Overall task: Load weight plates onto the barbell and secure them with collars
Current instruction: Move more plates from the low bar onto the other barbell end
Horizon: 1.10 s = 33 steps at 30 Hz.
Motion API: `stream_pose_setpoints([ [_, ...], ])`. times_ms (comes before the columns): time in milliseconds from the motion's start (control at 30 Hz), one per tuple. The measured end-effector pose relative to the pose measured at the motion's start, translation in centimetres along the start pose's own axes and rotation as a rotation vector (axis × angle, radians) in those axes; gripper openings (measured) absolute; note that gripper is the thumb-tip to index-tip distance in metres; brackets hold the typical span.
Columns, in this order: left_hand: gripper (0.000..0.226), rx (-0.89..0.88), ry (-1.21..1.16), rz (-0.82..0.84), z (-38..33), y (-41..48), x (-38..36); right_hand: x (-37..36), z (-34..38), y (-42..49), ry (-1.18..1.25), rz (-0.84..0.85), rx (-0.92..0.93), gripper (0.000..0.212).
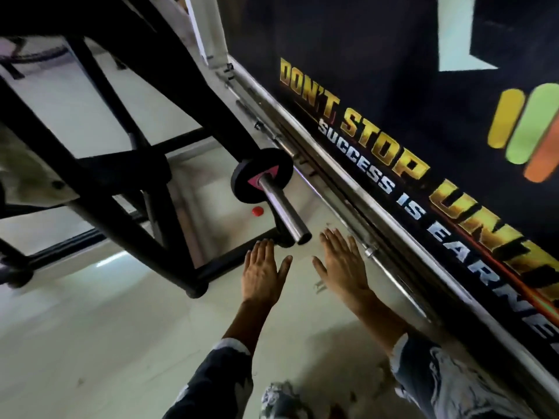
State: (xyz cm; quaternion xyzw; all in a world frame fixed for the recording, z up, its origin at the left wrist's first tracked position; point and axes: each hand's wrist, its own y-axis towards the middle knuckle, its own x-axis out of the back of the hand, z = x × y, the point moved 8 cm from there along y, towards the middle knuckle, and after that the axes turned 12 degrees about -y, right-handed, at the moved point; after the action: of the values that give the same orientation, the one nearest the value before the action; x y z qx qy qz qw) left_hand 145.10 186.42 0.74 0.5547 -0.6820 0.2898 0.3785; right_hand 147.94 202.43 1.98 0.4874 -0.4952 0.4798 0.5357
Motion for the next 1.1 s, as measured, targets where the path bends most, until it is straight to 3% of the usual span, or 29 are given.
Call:
stream_pose_setpoints([
  [167, 0.065, 0.113, -0.056, -0.045, 4.6, 11.0, -2.7, -3.1, -0.2, 12.6, 0.032, 0.002, -0.009, 0.061],
  [300, 0.071, 0.308, -0.283, -0.239, 10.3, 18.5, -5.0, -6.6, -0.8, 21.9, 0.202, -0.012, -0.111, 0.074],
  [400, 0.074, 0.368, -0.577, -0.400, 13.3, 23.0, -6.2, -9.7, -0.6, 28.0, 0.459, -0.030, -0.101, 0.085],
  [533, 0.067, 0.271, -0.912, -0.527, 16.4, 26.6, -6.1, -12.8, -0.6, 33.7, 0.817, -0.079, -0.076, 0.081],
  [633, 0.039, 0.108, -0.939, -0.557, 18.1, 28.2, -4.4, -14.0, -1.2, 36.4, 1.010, -0.164, -0.026, 0.049],
  [700, 0.034, 0.021, -0.955, -0.568, 18.0, 28.9, -4.1, -14.7, -1.6, 37.5, 1.107, -0.193, -0.008, 0.032],
  [733, 0.038, 0.004, -0.970, -0.580, 17.6, 29.1, -4.0, -15.1, -1.7, 37.9, 1.164, -0.207, -0.008, 0.034],
  [867, 0.036, -0.069, -1.030, -0.733, 16.7, 29.0, -4.1, -15.8, -1.6, 38.1, 1.266, -0.365, -0.041, 0.085],
  [1100, 0.017, -0.081, -1.116, -0.833, 16.6, 26.4, -5.3, -14.9, -2.8, 34.4, 1.163, -0.574, -0.051, 0.087],
])
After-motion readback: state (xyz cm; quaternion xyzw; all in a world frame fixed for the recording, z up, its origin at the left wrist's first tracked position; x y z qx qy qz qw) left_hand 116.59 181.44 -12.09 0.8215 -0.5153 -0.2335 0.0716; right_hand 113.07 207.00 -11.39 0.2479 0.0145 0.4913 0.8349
